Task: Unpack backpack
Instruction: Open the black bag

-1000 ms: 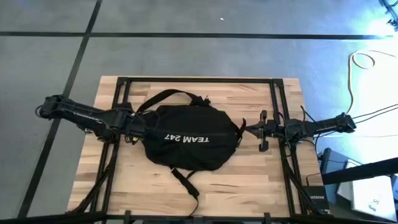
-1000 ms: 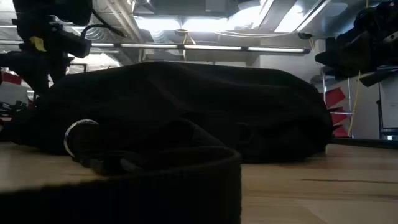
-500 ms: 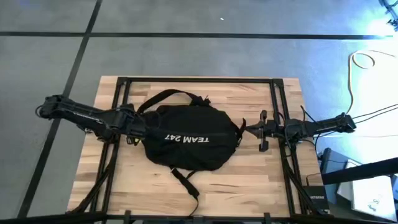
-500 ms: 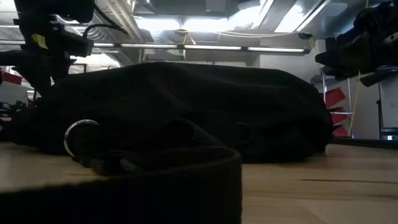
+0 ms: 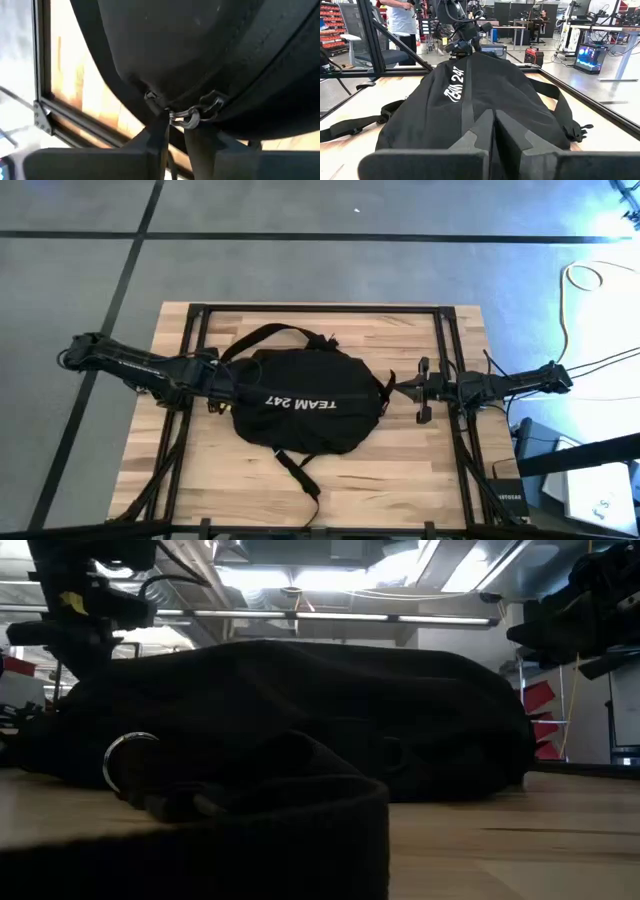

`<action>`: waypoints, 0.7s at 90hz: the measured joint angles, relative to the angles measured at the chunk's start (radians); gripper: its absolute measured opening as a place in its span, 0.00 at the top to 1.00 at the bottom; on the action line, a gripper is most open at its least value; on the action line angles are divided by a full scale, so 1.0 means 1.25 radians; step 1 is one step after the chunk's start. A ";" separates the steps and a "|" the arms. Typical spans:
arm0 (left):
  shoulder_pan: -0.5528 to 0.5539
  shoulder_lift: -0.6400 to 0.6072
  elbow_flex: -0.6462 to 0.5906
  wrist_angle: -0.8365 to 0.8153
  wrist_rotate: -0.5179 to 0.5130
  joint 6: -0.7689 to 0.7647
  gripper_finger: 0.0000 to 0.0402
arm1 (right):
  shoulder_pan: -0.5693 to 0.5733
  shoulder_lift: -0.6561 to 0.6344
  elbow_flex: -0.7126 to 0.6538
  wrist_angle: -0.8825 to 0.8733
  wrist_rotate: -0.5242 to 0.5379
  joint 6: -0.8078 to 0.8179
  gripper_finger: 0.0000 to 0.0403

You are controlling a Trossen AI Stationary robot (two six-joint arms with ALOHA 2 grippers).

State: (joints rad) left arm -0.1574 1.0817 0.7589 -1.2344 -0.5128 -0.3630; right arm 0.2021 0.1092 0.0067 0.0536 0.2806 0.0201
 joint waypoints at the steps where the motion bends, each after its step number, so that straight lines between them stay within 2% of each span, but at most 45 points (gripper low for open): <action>1: 0.000 0.000 0.000 0.000 0.000 0.000 0.90 | 0.000 0.000 0.000 0.000 0.000 0.000 1.00; 17: 0.000 0.000 0.000 0.000 0.007 0.007 0.91 | 0.000 0.000 0.000 0.000 0.000 0.000 1.00; 31: -0.004 0.000 0.000 0.017 0.034 0.027 0.99 | 0.000 0.000 0.000 0.000 0.000 0.003 1.00; 46: -0.032 0.000 0.014 0.081 0.031 -0.023 1.00 | 0.000 0.000 0.000 0.007 -0.046 0.108 1.00; 63: -0.086 0.004 0.068 0.131 0.040 -0.070 1.00 | 0.000 0.010 0.000 0.094 -0.072 0.207 1.00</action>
State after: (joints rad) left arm -0.2643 1.0870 0.8437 -1.0701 -0.4630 -0.4505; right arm 0.2024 0.1215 0.0069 0.1705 0.1909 0.2787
